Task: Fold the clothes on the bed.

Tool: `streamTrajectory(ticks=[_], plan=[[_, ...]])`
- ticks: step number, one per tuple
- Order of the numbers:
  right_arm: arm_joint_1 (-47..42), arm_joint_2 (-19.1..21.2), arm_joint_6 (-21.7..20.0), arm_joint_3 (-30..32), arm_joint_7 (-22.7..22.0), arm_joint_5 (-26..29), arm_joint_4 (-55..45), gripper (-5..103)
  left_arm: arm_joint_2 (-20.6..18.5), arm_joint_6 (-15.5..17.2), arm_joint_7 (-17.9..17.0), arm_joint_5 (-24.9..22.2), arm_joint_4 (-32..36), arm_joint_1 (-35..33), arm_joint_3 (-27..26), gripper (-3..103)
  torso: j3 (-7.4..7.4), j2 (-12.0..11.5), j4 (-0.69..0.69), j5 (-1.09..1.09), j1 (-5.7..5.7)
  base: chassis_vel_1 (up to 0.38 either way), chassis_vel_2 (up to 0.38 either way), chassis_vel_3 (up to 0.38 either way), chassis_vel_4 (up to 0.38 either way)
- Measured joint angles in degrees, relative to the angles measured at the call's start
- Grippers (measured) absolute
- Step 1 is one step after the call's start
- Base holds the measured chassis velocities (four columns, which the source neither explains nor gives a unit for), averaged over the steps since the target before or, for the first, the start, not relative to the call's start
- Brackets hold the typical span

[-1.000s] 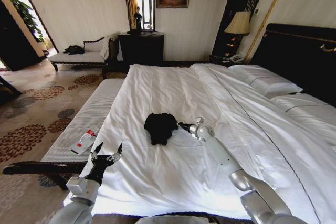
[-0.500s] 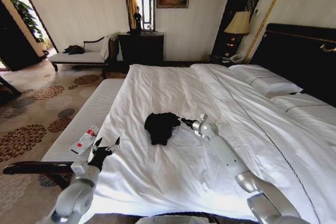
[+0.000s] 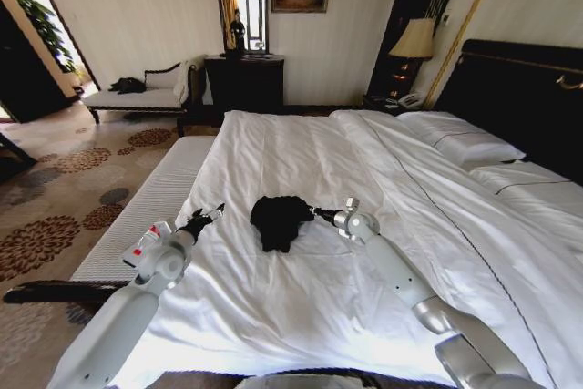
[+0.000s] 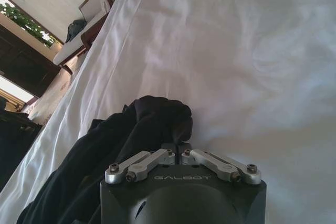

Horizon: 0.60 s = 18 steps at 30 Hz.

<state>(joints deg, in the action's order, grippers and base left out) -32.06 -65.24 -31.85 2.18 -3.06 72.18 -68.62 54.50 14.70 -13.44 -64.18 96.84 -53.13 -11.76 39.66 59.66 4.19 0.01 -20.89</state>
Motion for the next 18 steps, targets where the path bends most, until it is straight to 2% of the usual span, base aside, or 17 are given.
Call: streamTrajectory(ticks=[2, 4, 6, 9, 12, 18], plan=[[0.5, -0.4, 0.0, -0.6, 0.0, -0.2, 0.5, 1, 1.8, 0.4, 0.8, -2.8, -4.0, 3.5, 2.9, 100, -0.01, 0.0, 0.0, -0.01, 0.0, 0.0, 0.0, 0.0, 0.0], [0.6, -0.5, 0.0, -0.7, 0.0, -0.2, 0.7, 1, 2.3, 0.5, 0.9, -3.3, -4.9, 4.2, 3.4, 100, 0.0, 0.0, 0.0, -0.01, 0.01, 0.0, 0.0, 0.0, 0.0], [0.8, -0.5, -0.1, -1.1, 0.0, -0.3, 1.1, 1, 4.9, 0.9, 1.5, -4.7, -9.6, 8.3, 5.5, 100, 0.0, 0.0, -0.01, -0.02, 0.0, 0.0, 0.0, 0.0, 0.0], [0.8, -0.2, -0.2, -1.1, 0.0, -0.4, 1.2, 1, 6.4, 1.1, 2.0, -4.7, -12.6, 10.7, 6.7, 100, 0.0, 0.0, 0.0, -0.02, 0.0, 0.0, 0.0, 0.0, 0.0], [0.3, 0.4, -0.2, -1.3, 0.1, -0.6, 1.5, 1, 9.5, 1.1, 3.2, -3.8, -18.9, 14.7, 8.6, 100, -0.01, 0.0, 0.03, -0.03, 0.0, 0.0, 0.0, 0.0, 0.0], [-0.4, 0.4, -0.3, -1.4, -0.3, -0.7, 0.8, 1, 12.2, 1.7, 3.6, -1.6, -25.3, 17.0, 10.5, 99, -0.01, 0.0, 0.0, -0.02, 0.0, 0.0, 0.0, 0.0, 0.0]])
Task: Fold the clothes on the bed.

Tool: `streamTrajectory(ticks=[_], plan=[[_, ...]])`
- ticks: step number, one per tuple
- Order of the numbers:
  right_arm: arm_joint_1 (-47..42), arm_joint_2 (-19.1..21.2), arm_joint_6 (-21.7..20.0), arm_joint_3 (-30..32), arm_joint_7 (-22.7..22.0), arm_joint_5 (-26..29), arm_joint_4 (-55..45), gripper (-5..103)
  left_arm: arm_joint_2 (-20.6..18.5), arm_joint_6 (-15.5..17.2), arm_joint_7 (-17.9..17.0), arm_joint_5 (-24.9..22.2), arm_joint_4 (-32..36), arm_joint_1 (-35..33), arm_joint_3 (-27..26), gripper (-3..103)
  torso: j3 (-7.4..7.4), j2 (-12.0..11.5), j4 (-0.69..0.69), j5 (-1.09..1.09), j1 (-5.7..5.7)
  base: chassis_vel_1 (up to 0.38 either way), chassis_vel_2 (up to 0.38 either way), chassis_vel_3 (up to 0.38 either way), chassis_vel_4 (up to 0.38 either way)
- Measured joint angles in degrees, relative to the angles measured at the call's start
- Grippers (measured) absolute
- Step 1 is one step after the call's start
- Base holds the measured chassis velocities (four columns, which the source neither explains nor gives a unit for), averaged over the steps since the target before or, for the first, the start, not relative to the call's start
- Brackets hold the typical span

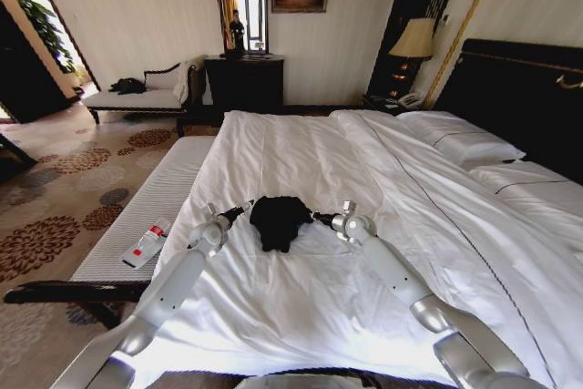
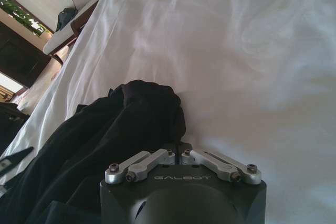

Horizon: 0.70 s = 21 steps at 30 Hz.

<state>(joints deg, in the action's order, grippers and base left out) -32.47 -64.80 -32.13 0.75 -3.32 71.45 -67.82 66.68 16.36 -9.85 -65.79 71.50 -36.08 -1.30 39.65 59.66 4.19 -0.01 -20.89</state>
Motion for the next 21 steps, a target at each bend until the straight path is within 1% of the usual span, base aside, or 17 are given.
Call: streamTrajectory(ticks=[2, 3, 5, 6, 8, 9, 10, 11, 13, 15, 17, 21], plan=[[-0.1, 0.1, 0.0, 0.0, 0.0, 0.0, -0.1, 1, 0.2, 0.0, 0.0, 0.5, -0.4, 0.1, 0.3, 98, 0.0, 0.0, -0.01, 0.01, 0.0, 0.0, 0.0, 0.0, 0.0], [-0.2, 0.2, 0.0, 0.1, -0.1, 0.0, -0.3, 1, 1.0, 0.0, 0.0, 1.3, -1.7, 0.4, 0.8, 98, 0.0, 0.0, -0.01, 0.01, 0.01, 0.0, 0.0, 0.0, 0.0], [-0.2, 0.3, -0.1, 0.2, -0.2, 0.0, -0.1, 1, 2.0, 0.0, 0.1, 1.6, -3.0, 0.8, 0.9, 91, -0.01, 0.0, 0.0, 0.0, 0.02, 0.0, 0.0, 0.0, 0.0], [-0.2, 0.3, -0.1, 0.2, -0.2, 0.0, -0.1, 1, 2.0, 0.0, 0.1, 1.6, -3.0, 0.8, 0.9, 91, -0.01, 0.0, 0.0, 0.0, 0.02, 0.0, 0.0, 0.0, 0.0], [-0.2, 0.3, -0.1, 0.2, -0.3, 0.0, 0.0, 1, 2.9, -0.1, 1.1, 2.1, -4.3, 1.3, 1.2, 80, -0.01, 0.0, 0.01, 0.0, 0.02, 0.0, 0.0, 0.0, 0.0], [-0.2, 0.3, -0.1, 0.2, -0.4, 0.0, 0.0, 1, 3.0, -0.2, 1.4, 2.2, -4.6, 1.4, 1.3, 80, -0.01, 0.0, 0.01, 0.0, 0.02, 0.0, 0.0, 0.0, 0.0], [-0.2, 0.3, -0.1, 0.2, -0.4, 0.0, 0.0, 1, 3.3, -0.4, 1.7, 2.5, -5.0, 1.5, 1.5, 74, -0.01, 0.0, 0.0, 0.0, 0.01, 0.0, 0.0, 0.0, 0.0], [-0.2, 0.3, -0.1, 0.2, -0.4, 0.0, 0.0, 1, 3.3, -0.4, 1.7, 2.5, -5.0, 1.5, 1.5, 74, -0.01, 0.0, 0.0, 0.0, 0.01, 0.0, 0.0, 0.0, 0.0], [-0.4, 0.4, -0.1, 0.2, -0.5, 0.0, -0.2, 1, 4.1, -0.8, 2.4, 3.1, -6.0, 1.9, 1.7, 64, 0.0, 0.0, -0.01, 0.0, 0.01, 0.0, 0.0, 0.0, 0.0], [-0.5, 0.5, -0.1, 0.3, -0.6, 0.0, -0.3, 1, 4.4, -0.9, 2.7, 3.4, -6.4, 2.1, 1.7, 64, -0.01, 0.0, 0.0, 0.01, 0.02, 0.0, 0.0, 0.0, 0.0], [-0.9, 1.0, -0.1, 0.5, -0.7, 0.1, -0.7, 1, 5.3, -1.2, 3.4, 3.7, -7.8, 2.8, 1.8, 57, -0.01, 0.0, 0.0, 0.01, 0.02, 0.0, 0.0, 0.0, 0.0], [-1.1, 1.4, -0.1, 0.5, -0.8, 0.1, -0.9, 1, 5.9, -1.8, 4.2, 3.8, -9.4, 3.7, 1.8, 56, -0.01, 0.0, 0.01, 0.0, 0.02, 0.0, 0.0, 0.0, 0.0]])
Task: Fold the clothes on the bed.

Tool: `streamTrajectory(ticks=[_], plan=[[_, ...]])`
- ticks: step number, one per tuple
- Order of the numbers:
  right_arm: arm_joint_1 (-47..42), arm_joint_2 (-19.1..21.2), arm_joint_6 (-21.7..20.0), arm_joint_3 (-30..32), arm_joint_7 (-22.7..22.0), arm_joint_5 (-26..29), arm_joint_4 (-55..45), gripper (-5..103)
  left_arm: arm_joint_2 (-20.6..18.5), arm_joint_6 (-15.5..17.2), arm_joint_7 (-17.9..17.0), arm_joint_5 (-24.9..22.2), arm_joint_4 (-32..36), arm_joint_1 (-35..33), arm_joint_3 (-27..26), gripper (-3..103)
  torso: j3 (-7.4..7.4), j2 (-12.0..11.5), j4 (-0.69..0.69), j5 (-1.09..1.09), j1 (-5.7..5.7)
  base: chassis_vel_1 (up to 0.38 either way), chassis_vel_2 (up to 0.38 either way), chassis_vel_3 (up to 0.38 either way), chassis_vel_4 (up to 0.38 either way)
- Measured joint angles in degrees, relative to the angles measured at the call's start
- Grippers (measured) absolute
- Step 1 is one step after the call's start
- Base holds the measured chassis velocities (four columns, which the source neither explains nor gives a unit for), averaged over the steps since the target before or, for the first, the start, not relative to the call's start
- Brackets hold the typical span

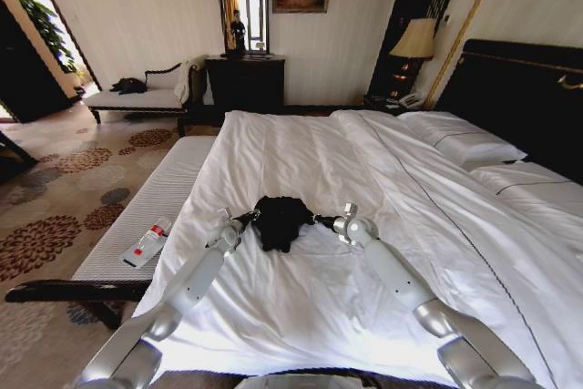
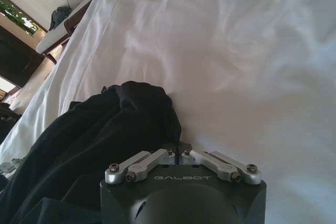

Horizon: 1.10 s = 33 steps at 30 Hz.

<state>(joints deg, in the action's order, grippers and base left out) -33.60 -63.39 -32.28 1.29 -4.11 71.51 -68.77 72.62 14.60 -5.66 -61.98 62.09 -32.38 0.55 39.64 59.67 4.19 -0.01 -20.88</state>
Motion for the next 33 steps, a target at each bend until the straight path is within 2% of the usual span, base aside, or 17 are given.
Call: streamTrajectory(ticks=[11, 14, 17, 19, 20, 21, 22, 23, 24, 26, 33], plan=[[-0.4, 1.4, -0.1, 0.5, -0.4, 0.5, -1.0, 1, 2.6, -0.7, 1.4, 0.2, -3.6, 1.3, 0.0, 53, 0.0, 0.0, 0.0, 0.01, 0.0, 0.0, 0.0, 0.0, 0.0], [-0.6, 0.7, -0.1, 0.5, -0.5, 0.4, -1.0, 1, 4.1, -0.9, 1.8, 1.1, -5.6, 2.4, 0.2, 39, 0.0, 0.0, -0.01, 0.01, -0.01, 0.0, 0.0, 0.0, 0.0], [-0.8, 0.4, 0.0, 0.6, -0.5, 0.4, -1.0, 1, 4.8, -0.9, 1.8, 1.4, -6.2, 2.8, 0.2, 35, 0.0, 0.0, 0.0, 0.01, 0.0, 0.0, 0.0, 0.0, 0.0], [-1.1, 0.4, 0.0, 0.8, -0.6, 0.3, -1.1, 1, 5.1, -0.9, 1.8, 1.4, -6.4, 3.0, 0.3, 24, 0.0, 0.0, 0.01, 0.01, 0.0, 0.0, 0.0, 0.0, 0.0], [-1.1, 0.4, 0.0, 0.8, -0.6, 0.3, -1.1, 1, 5.1, -0.9, 1.8, 1.4, -6.5, 3.1, 0.3, 24, 0.0, 0.0, 0.01, 0.01, 0.0, 0.0, 0.0, 0.0, 0.0], [-1.3, 0.5, 0.0, 1.0, -0.6, 0.3, -1.3, 1, 5.3, -0.9, 1.8, 1.4, -6.7, 3.2, 0.3, 14, 0.0, 0.0, 0.01, 0.01, -0.01, 0.0, 0.0, 0.0, 0.0], [-1.3, 0.5, 0.0, 1.0, -0.6, 0.3, -1.3, 1, 5.3, -0.9, 1.8, 1.4, -6.7, 3.2, 0.3, 14, 0.0, 0.0, 0.01, 0.01, -0.01, 0.0, 0.0, 0.0, 0.0], [-1.4, 0.6, 0.1, 1.1, -0.7, 0.3, -1.4, 1, 5.4, -0.9, 1.8, 1.4, -6.9, 3.2, 0.2, 8, 0.0, 0.0, 0.01, 0.01, -0.01, 0.0, 0.0, 0.0, 0.0], [-1.5, 0.7, 0.1, 1.2, -0.7, 0.3, -1.5, 1, 5.4, -0.9, 1.7, 1.4, -7.0, 3.2, 0.2, 8, 0.0, 0.0, 0.01, 0.02, -0.01, 0.0, 0.0, 0.0, 0.0], [-1.7, 0.9, 0.1, 1.4, -0.7, 0.4, -1.7, 1, 5.3, -0.9, 1.5, 1.4, -7.0, 3.2, 0.0, 2, 0.0, 0.0, 0.01, 0.02, -0.01, 0.0, 0.0, 0.0, 0.0], [-2.2, 0.9, 0.2, 1.8, -0.8, 0.4, -2.4, 1, 4.5, -1.0, 0.6, 1.2, -5.9, 2.9, -0.1, 2, 0.0, 0.0, 0.0, 0.02, -0.02, 0.0, 0.0, 0.0, 0.0]])
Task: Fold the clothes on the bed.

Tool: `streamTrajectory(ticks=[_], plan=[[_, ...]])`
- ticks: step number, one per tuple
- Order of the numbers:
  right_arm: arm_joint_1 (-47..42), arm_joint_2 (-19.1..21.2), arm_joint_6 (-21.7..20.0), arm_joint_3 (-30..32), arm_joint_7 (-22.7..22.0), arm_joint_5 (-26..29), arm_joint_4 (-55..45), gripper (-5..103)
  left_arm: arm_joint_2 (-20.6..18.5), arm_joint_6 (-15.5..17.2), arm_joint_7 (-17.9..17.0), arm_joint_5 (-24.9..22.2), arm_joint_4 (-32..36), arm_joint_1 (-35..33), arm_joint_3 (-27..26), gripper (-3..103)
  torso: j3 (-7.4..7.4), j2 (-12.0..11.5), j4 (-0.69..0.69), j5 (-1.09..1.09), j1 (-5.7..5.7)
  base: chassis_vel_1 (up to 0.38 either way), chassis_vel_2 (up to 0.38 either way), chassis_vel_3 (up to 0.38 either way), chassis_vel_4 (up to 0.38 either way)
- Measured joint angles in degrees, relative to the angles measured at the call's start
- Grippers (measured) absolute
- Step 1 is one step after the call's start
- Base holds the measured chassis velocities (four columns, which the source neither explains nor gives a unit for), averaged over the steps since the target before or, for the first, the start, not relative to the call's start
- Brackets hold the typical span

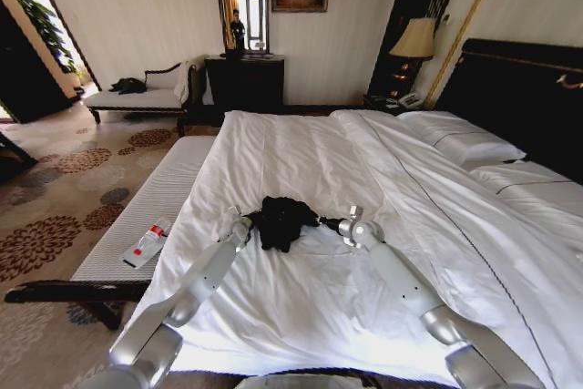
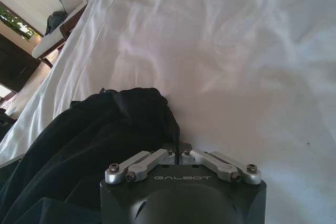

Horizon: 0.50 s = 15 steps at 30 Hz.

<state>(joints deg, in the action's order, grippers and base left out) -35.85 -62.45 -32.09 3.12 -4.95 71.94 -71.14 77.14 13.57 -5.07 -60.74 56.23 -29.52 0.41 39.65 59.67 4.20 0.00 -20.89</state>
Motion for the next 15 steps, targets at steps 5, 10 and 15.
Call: streamTrajectory(ticks=[5, 10, 15], plan=[[-0.1, 0.1, 0.1, 0.3, -0.1, 0.1, -0.9, 1, -1.2, 0.0, -0.8, -0.1, 1.9, -0.4, 0.0, 2, 0.0, 0.0, -0.01, 0.0, 0.0, 0.0, 0.0, 0.0, 0.0], [-0.4, 1.1, 0.6, 0.8, -0.6, 0.4, -3.5, 1, -3.2, 0.0, -1.9, -0.1, 5.6, -0.9, -0.1, 2, 0.0, 0.0, -0.01, 0.0, 0.0, 0.0, 0.0, 0.0, 0.0], [-0.3, 4.9, 2.1, 1.7, -2.4, 1.6, -10.7, 1, -7.9, 1.0, -4.9, -1.9, 15.7, -0.5, 0.1, 2, 0.0, 0.0, -0.01, 0.0, 0.01, 0.0, 0.0, 0.0, 0.0]])
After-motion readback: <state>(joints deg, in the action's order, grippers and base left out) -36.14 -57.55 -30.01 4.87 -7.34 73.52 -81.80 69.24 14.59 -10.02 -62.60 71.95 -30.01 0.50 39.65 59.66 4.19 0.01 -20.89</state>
